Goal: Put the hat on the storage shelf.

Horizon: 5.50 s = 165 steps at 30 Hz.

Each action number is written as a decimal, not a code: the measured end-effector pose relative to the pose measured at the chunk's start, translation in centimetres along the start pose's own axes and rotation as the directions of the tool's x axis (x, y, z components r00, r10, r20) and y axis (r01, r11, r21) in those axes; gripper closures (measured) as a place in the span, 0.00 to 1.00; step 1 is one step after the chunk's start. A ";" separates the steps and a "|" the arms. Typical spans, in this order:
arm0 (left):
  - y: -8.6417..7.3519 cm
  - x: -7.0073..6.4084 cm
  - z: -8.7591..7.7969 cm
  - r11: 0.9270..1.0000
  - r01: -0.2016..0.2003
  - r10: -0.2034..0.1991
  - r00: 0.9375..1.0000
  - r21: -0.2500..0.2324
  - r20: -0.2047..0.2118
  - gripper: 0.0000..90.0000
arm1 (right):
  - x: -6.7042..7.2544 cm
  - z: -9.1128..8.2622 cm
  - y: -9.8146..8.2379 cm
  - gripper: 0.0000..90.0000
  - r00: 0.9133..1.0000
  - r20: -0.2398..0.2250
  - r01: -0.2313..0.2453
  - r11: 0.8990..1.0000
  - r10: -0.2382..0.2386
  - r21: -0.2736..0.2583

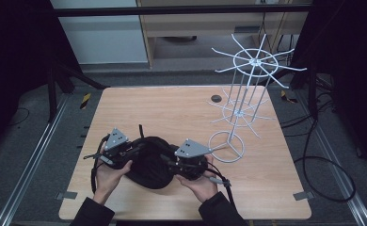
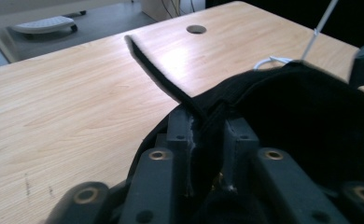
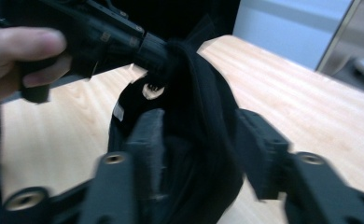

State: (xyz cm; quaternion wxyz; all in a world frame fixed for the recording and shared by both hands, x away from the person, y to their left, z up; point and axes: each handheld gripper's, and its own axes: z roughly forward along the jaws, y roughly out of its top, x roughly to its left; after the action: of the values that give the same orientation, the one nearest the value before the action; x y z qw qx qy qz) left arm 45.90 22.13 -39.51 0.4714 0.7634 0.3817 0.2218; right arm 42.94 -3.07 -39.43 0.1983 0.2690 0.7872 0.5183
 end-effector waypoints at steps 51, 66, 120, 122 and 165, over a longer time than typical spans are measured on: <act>-7.3 -3.8 -3.0 0.998 -0.053 0.048 0.992 0.042 0.113 0.91 | -1.9 -1.9 -7.0 0.57 0.996 -0.088 0.007 0.995 0.002 0.098; -7.4 -4.5 -2.8 0.994 -0.088 0.081 0.992 0.059 0.098 0.91 | -2.8 -2.6 -1.3 0.52 0.983 -0.116 -0.146 0.989 0.146 0.010; -5.5 -0.2 -0.1 0.967 0.173 -0.206 0.963 0.185 0.176 0.73 | -1.6 -0.5 -3.3 1.00 0.993 -0.088 -0.067 0.985 0.082 0.160; -5.0 -0.4 -0.2 0.973 0.154 -0.182 0.970 0.172 0.161 0.86 | -1.5 -0.4 -3.3 1.00 0.993 -0.088 -0.060 0.985 0.075 0.161; -2.8 0.3 -0.6 0.992 -0.095 0.089 0.993 0.083 0.071 0.33 | -5.5 -8.0 -9.8 0.67 0.992 0.107 -0.080 0.991 0.068 0.108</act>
State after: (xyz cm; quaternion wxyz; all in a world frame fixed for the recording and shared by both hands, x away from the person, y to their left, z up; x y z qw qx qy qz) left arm 44.64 23.40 -41.74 0.4400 0.8068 0.3392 0.2008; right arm 40.32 -15.27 -45.19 0.2039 0.3354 0.7931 0.4657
